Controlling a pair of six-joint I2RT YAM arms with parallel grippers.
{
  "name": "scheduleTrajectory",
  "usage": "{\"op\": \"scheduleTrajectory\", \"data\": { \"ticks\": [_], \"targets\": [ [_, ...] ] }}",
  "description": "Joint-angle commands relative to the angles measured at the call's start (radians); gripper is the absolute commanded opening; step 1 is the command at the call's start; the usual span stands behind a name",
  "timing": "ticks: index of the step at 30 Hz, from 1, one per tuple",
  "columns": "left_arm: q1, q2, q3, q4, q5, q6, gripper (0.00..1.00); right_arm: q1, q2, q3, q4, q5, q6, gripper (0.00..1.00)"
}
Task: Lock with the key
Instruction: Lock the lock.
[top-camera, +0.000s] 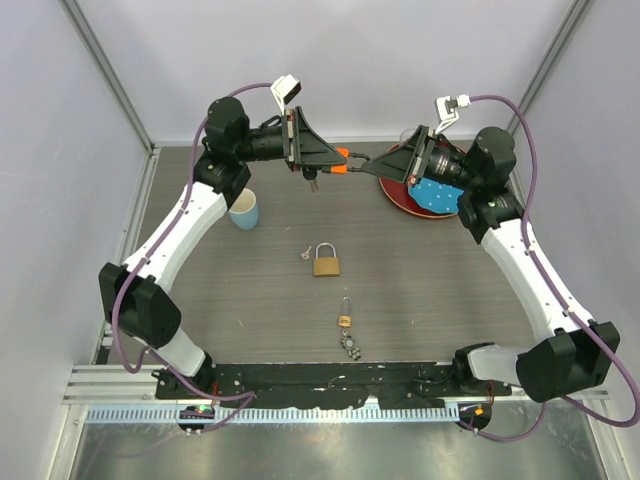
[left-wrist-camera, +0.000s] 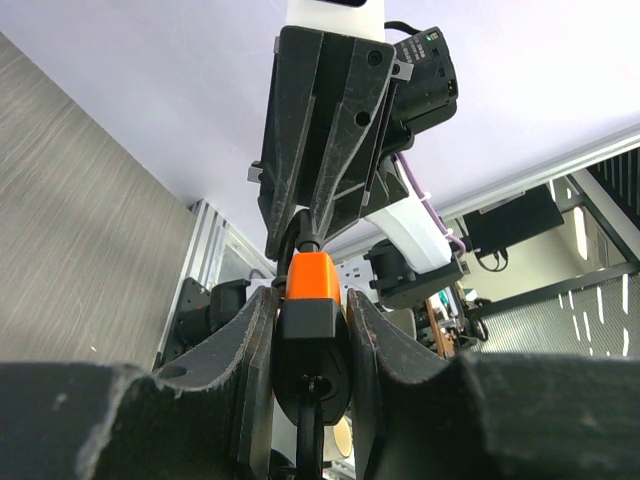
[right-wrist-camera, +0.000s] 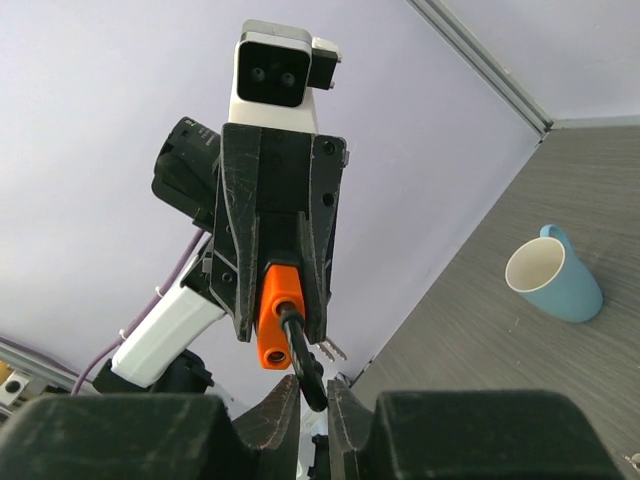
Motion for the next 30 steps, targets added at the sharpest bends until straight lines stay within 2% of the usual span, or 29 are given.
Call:
{"op": "scheduleTrajectory", "data": {
  "ticks": [1,11,16,30],
  "targets": [
    [-0.007,-0.009,0.015,0.083,0.014,-0.019,0.00,0.008,0.005,0.054,0.053,-0.002,0.005,0.20],
    [-0.007,-0.017,0.006,0.040,-0.004,0.027,0.00,0.011,0.003,0.060,0.054,-0.010,0.014,0.01],
    [-0.022,-0.006,0.050,-0.136,-0.040,0.168,0.00,0.017,0.005,0.057,0.051,0.001,0.022,0.02],
    [-0.055,-0.015,0.047,-0.155,-0.119,0.213,0.00,0.070,0.022,0.062,0.076,0.042,0.062,0.01]
  ]
}}
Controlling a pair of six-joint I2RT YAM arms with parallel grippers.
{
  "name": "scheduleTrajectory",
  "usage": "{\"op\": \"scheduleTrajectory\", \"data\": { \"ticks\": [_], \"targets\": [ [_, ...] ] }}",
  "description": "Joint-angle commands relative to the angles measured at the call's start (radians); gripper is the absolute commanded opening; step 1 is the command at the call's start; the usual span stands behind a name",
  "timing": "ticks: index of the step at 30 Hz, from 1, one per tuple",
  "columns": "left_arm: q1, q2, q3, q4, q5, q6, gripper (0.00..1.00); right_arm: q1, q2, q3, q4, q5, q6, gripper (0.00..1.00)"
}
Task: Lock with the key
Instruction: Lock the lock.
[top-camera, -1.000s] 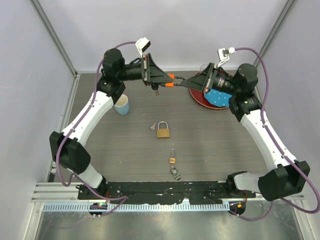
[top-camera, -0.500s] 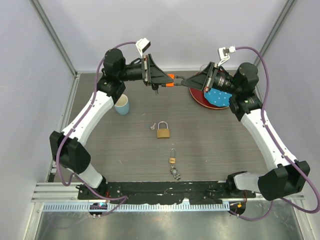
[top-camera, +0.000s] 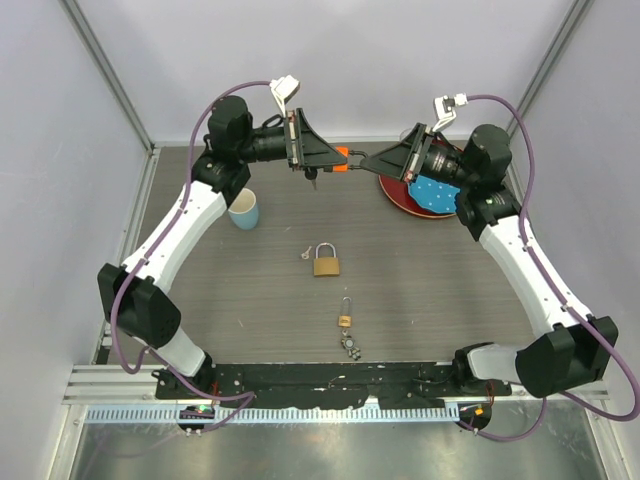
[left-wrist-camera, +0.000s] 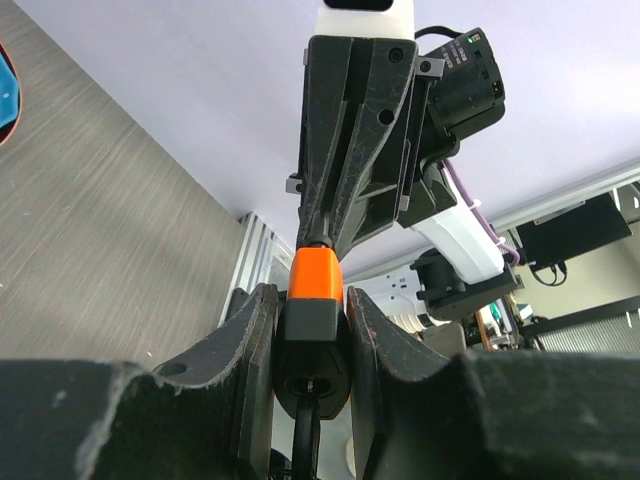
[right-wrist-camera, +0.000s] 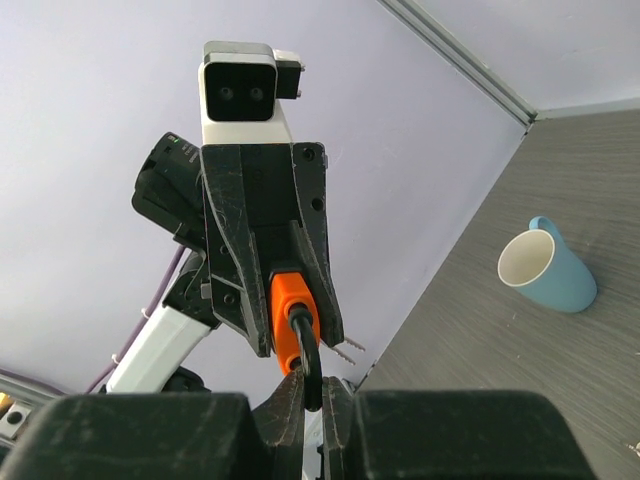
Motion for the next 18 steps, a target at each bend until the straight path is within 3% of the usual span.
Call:
{"op": "scheduleTrajectory", "data": {
  "ticks": [1,18],
  "targets": [
    [-0.047,-0.022,0.023,-0.018,-0.048,0.028,0.00,0.062,0.002,0.047,0.109,0.003,0.030,0.02],
    [-0.079,-0.013,0.016,-0.021,-0.088,0.042,0.00,0.138,0.041,0.093,0.129,0.010,0.039,0.02]
  ]
}}
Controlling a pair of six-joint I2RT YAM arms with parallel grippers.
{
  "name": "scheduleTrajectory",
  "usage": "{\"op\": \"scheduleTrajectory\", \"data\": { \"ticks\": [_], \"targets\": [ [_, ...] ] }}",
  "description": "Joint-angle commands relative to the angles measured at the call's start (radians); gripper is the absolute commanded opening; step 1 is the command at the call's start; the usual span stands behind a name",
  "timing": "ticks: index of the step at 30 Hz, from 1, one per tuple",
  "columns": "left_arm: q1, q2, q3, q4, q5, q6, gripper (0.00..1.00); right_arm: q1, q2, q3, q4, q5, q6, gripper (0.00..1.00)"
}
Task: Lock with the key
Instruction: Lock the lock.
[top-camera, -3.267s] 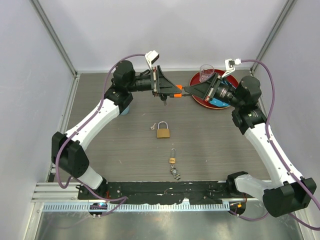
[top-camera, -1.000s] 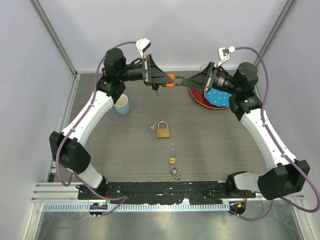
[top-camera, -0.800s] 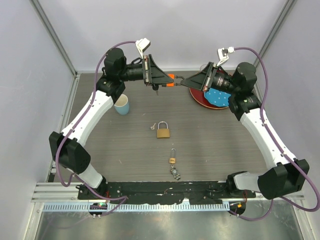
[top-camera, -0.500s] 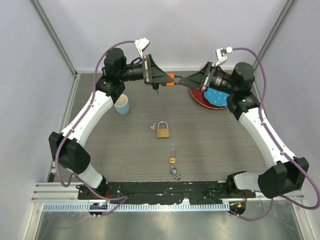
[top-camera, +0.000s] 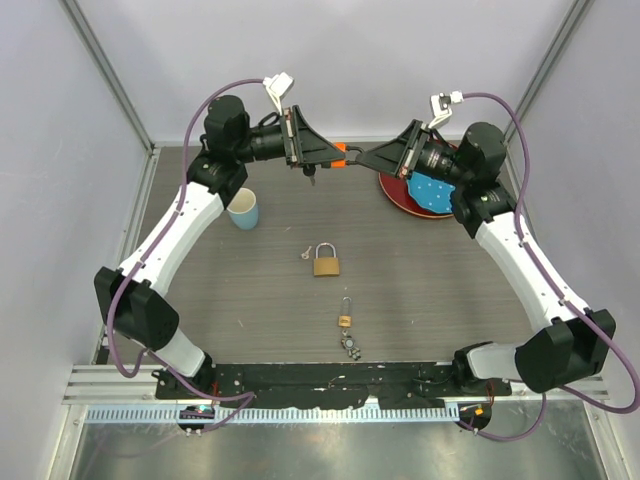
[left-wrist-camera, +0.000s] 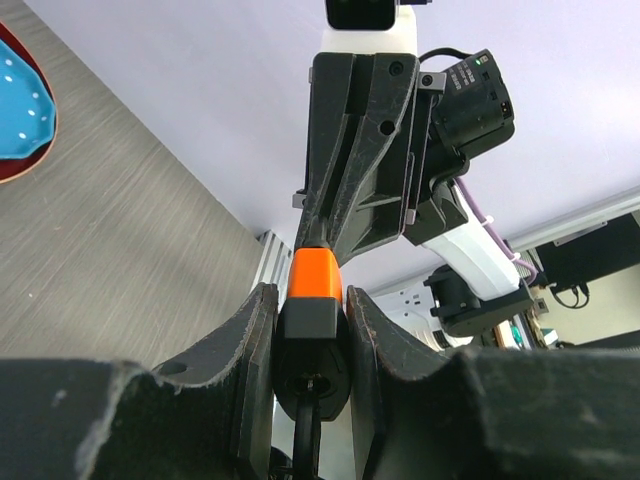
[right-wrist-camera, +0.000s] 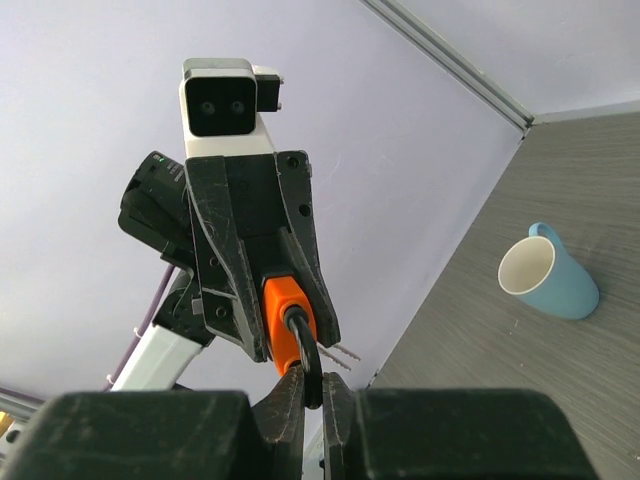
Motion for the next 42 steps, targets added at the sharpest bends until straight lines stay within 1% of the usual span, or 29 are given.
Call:
{"op": "scheduleTrajectory", "data": {
  "ticks": [1,5,15,18,19,23,26,27,29,30,32,33,36,39,42],
  "targets": [
    [-0.081,0.006,0.016,0.002,-0.029,0.011,0.00,0.108,0.021,0.084,0.113,-0.046,0.010,0.01],
    [-0.093,0.020,0.024,0.003,-0.037,0.009,0.00,0.127,0.038,0.110,0.113,-0.053,0.010,0.01],
    [-0.112,0.052,0.056,0.016,-0.063,0.004,0.00,0.154,0.043,0.114,0.092,-0.060,-0.007,0.01],
    [-0.109,0.044,0.047,0.003,-0.075,0.020,0.00,0.151,0.032,0.132,0.014,-0.029,-0.065,0.01],
    [-0.106,0.040,0.038,-0.019,-0.081,0.026,0.00,0.150,0.031,0.132,0.003,-0.018,-0.073,0.01],
    [-0.081,0.006,-0.016,-0.020,-0.104,0.034,0.00,0.122,0.012,0.117,-0.010,0.000,-0.074,0.04],
    [-0.046,-0.038,-0.066,-0.042,-0.143,0.034,0.00,0.082,-0.005,0.101,-0.016,0.013,-0.076,0.11],
    [-0.029,-0.051,-0.079,-0.043,-0.155,0.034,0.00,0.070,-0.008,0.098,-0.023,0.016,-0.074,0.20],
    [-0.012,-0.081,-0.105,-0.043,-0.178,0.034,0.00,0.042,-0.017,0.092,-0.025,0.020,-0.074,0.29],
    [-0.006,-0.089,-0.114,-0.044,-0.187,0.032,0.00,0.035,-0.022,0.089,-0.024,0.026,-0.071,0.41],
    [0.011,-0.114,-0.128,-0.046,-0.213,0.031,0.00,0.010,-0.028,0.086,-0.024,0.043,-0.067,0.54],
    [0.015,-0.118,-0.132,-0.043,-0.219,0.029,0.00,0.004,-0.029,0.086,-0.024,0.052,-0.068,0.63],
    [0.019,-0.134,-0.145,-0.030,-0.238,0.009,0.00,-0.017,-0.035,0.089,-0.017,0.095,-0.054,0.76],
    [0.019,-0.144,-0.161,0.028,-0.244,-0.026,0.00,-0.027,-0.045,0.083,-0.001,0.143,-0.030,0.81],
    [0.020,-0.154,-0.165,0.060,-0.261,-0.038,0.00,-0.033,-0.052,0.075,0.003,0.177,-0.018,0.83]
  ]
}}
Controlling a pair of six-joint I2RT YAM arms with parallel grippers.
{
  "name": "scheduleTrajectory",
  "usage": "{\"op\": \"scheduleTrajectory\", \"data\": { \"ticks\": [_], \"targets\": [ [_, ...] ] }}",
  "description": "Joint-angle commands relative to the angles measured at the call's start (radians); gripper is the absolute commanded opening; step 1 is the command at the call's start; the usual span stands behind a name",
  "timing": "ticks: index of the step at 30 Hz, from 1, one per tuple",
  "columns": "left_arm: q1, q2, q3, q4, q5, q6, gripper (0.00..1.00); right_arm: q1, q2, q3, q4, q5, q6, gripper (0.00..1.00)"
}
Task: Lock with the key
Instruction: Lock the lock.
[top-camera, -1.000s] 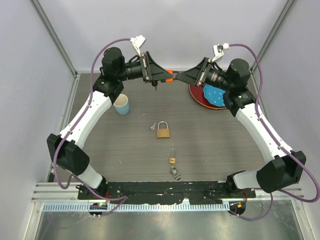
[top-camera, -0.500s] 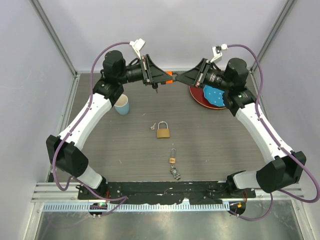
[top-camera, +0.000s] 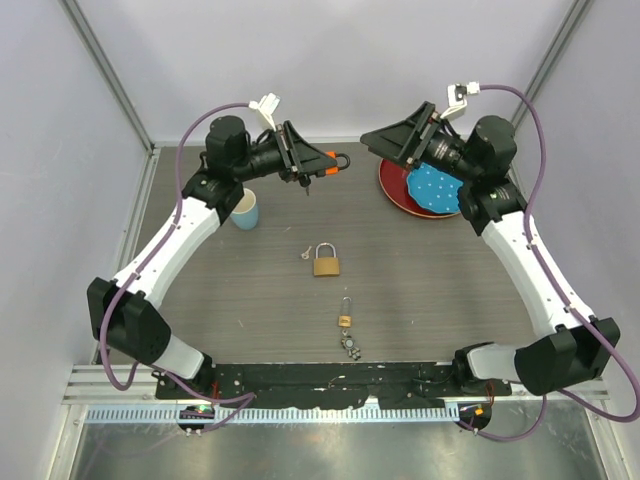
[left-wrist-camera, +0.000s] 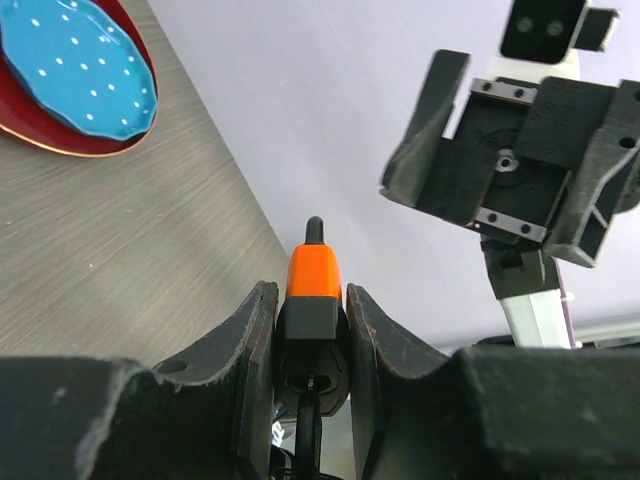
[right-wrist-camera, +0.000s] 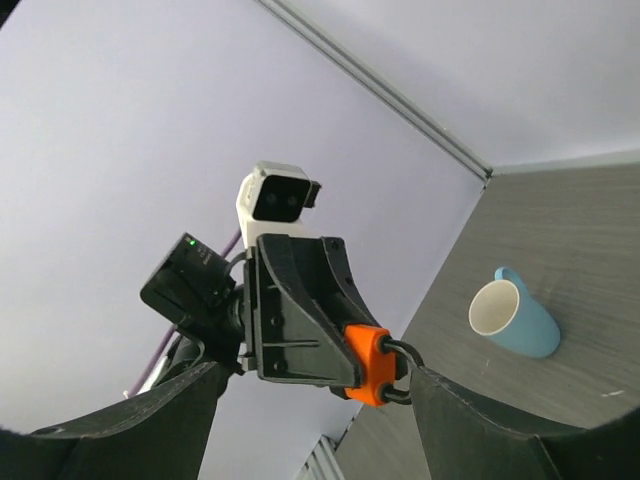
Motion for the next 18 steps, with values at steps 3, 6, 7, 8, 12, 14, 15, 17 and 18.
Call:
{"op": "scheduleTrajectory", "data": {
  "ticks": [3,6,7,8,12,14,15,17,18],
  "targets": [
    [0.005,-0.086,0.006,0.104,-0.087,-0.033,0.00,-0.009,-0.066,-0.008,0.086,0.115,0.051,0.83],
    [0.005,-0.111,-0.008,0.141,-0.126,-0.047,0.00,-0.008,-0.092,-0.053,0.152,0.170,0.096,0.83],
    [0.005,-0.117,-0.025,0.158,-0.150,-0.068,0.00,-0.008,-0.092,-0.064,0.162,0.190,0.122,0.83],
    [0.005,-0.129,-0.035,0.198,-0.164,-0.078,0.00,-0.009,-0.086,-0.070,0.172,0.193,0.132,0.83],
    [0.005,-0.167,-0.112,0.288,-0.239,-0.124,0.00,-0.003,-0.043,-0.073,0.244,0.190,0.209,0.82],
    [0.004,-0.189,-0.127,0.308,-0.284,-0.127,0.00,0.017,-0.008,-0.056,0.260,0.195,0.237,0.82],
    [0.004,-0.194,-0.137,0.321,-0.296,-0.125,0.00,0.028,0.005,-0.048,0.260,0.198,0.238,0.81],
    [0.004,-0.206,-0.141,0.325,-0.330,-0.119,0.00,0.066,0.028,-0.021,0.269,0.209,0.241,0.80],
    [0.004,-0.213,-0.146,0.334,-0.339,-0.115,0.00,0.080,0.052,-0.010,0.274,0.212,0.243,0.79]
  ]
}}
